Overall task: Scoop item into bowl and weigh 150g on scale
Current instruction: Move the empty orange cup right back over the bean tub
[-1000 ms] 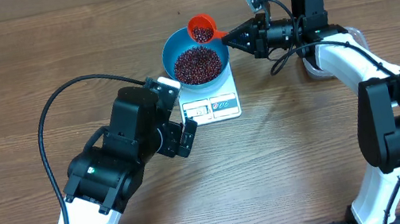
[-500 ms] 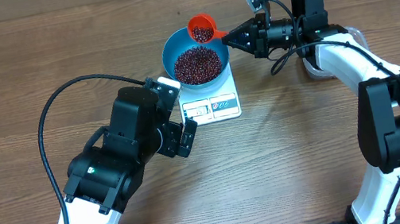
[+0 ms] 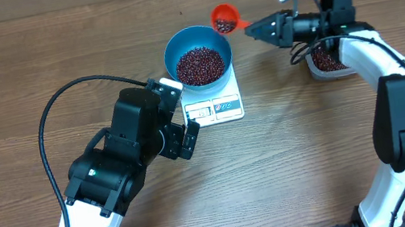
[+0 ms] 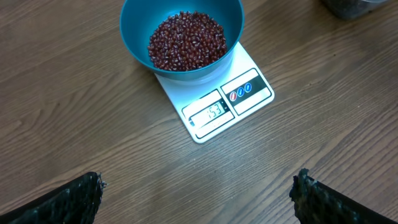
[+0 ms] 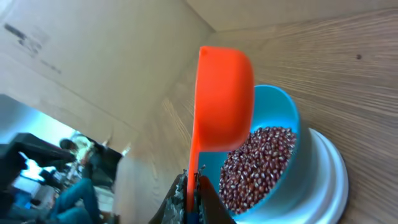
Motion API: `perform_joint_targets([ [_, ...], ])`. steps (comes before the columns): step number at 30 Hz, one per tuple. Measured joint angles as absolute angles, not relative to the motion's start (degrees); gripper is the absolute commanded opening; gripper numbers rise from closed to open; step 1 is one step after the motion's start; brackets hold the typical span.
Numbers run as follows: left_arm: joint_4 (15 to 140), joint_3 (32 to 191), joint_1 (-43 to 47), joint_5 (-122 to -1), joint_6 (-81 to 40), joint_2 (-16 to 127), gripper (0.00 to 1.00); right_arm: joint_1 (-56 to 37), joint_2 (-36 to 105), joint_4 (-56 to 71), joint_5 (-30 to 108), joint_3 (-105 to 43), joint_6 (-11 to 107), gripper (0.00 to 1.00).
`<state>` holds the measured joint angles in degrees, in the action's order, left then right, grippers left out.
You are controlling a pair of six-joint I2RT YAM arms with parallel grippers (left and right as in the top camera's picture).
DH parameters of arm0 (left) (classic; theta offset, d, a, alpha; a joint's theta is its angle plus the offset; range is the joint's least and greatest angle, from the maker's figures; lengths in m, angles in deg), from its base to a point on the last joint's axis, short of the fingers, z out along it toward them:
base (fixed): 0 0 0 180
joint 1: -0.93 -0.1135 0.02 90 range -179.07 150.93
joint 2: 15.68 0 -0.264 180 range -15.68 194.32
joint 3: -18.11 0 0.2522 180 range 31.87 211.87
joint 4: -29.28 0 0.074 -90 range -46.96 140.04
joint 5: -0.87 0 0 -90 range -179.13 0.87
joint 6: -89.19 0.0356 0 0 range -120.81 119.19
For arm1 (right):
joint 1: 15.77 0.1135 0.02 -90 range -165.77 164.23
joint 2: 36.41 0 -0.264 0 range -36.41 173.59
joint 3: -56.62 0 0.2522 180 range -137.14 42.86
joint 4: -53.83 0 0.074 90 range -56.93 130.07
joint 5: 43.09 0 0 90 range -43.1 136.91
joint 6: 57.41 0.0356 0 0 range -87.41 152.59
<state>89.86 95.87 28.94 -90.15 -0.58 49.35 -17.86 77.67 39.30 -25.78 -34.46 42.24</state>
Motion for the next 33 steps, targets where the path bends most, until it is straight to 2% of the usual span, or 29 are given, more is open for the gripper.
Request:
perform_joint_targets([
  [7, 89.9, 95.9, 28.9, -90.1, -0.6, 49.4, 1.0, -22.7, 77.7, 30.0, -25.8, -34.5, 43.4, 0.04],
  [12, 89.8, 95.9, 28.9, -90.1, -0.6, 49.4, 1.0, -24.0, 75.4, 18.2, -18.3, -34.7, 40.3, 0.04],
  [20, 89.8, 95.9, 28.9, -90.1, -0.6, 49.4, 1.0, -25.7, 68.4, 14.3, -14.0, -34.7, 37.7, 0.04],
  [33, 89.8, 95.9, 28.9, -90.1, -0.6, 49.4, 1.0, -33.5, 68.3, 5.7, -14.0, -34.7, 34.9, 0.04],
])
